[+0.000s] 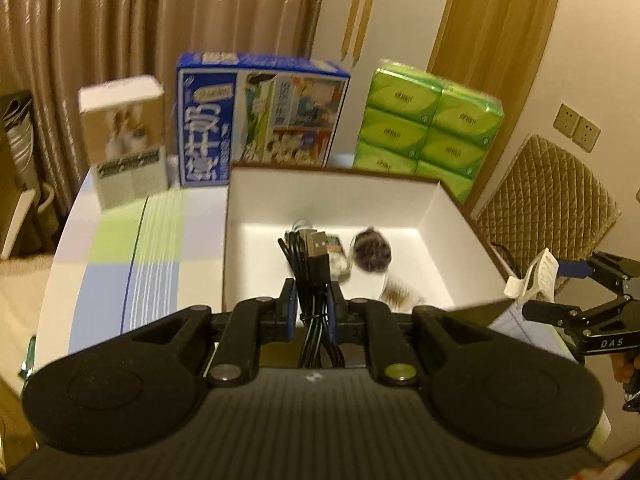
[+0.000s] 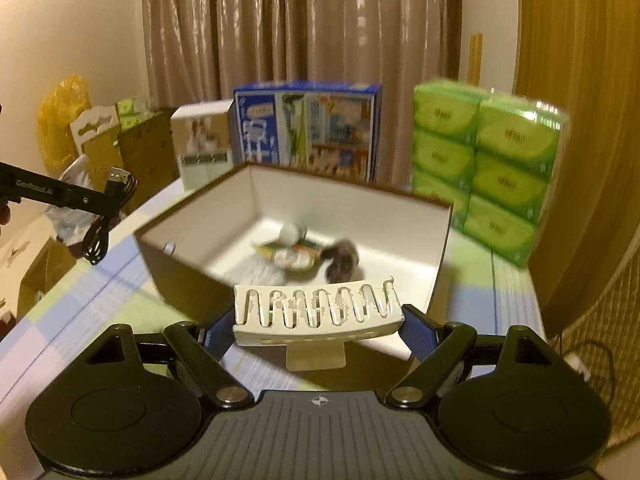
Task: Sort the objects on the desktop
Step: 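Carry the clip and cable with both tools over into the brown box, then open left tool to drop the cable while right tool releases the white clip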
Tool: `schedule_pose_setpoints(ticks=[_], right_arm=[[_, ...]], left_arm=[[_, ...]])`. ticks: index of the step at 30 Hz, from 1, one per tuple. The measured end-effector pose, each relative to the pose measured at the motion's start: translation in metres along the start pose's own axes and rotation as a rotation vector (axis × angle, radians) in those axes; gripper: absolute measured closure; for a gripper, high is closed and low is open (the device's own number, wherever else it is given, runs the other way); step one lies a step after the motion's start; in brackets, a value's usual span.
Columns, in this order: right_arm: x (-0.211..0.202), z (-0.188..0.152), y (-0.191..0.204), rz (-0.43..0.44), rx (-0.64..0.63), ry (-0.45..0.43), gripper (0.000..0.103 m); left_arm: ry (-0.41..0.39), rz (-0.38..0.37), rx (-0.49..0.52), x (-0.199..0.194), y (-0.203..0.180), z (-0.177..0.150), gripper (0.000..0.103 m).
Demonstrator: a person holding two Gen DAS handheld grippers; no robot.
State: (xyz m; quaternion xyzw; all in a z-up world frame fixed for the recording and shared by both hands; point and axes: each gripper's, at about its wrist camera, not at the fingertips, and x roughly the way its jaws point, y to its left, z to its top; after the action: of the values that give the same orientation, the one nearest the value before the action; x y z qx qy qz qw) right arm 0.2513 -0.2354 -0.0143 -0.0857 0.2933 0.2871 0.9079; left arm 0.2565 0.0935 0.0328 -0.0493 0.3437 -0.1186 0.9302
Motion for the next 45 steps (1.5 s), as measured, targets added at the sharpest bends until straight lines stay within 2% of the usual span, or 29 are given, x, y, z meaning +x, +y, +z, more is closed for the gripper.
schedule_pose_setpoints(ticks=[6, 10, 18, 25, 34, 39, 45], right_arm=[[0.018, 0.025, -0.015, -0.004, 0.001, -0.025, 0.020], [0.039, 0.037, -0.023, -0.006, -0.003, -0.011, 0.020], [0.082, 0.040, -0.042, -0.010, 0.010, 0.068, 0.020], [0.108, 0.036, -0.052, 0.014, -0.007, 0.148, 0.020], [0.133, 0.033, -0.060, 0.085, -0.112, 0.255, 0.020], [0.142, 0.034, -0.063, 0.117, -0.174, 0.309, 0.020], [0.156, 0.034, -0.062, 0.147, -0.276, 0.394, 0.020]], left_arm=[[0.025, -0.010, 0.029, 0.041, 0.001, 0.029, 0.092], [0.094, 0.014, 0.048, 0.082, 0.007, 0.037, 0.092], [0.226, 0.069, 0.078, 0.145, 0.016, 0.028, 0.092], [0.375, 0.113, 0.122, 0.187, 0.018, 0.014, 0.092], [0.513, 0.147, 0.182, 0.223, 0.009, 0.004, 0.092], [0.535, 0.145, 0.184, 0.229, 0.007, 0.001, 0.091], [0.520, 0.138, 0.191, 0.226, 0.004, 0.004, 0.080]])
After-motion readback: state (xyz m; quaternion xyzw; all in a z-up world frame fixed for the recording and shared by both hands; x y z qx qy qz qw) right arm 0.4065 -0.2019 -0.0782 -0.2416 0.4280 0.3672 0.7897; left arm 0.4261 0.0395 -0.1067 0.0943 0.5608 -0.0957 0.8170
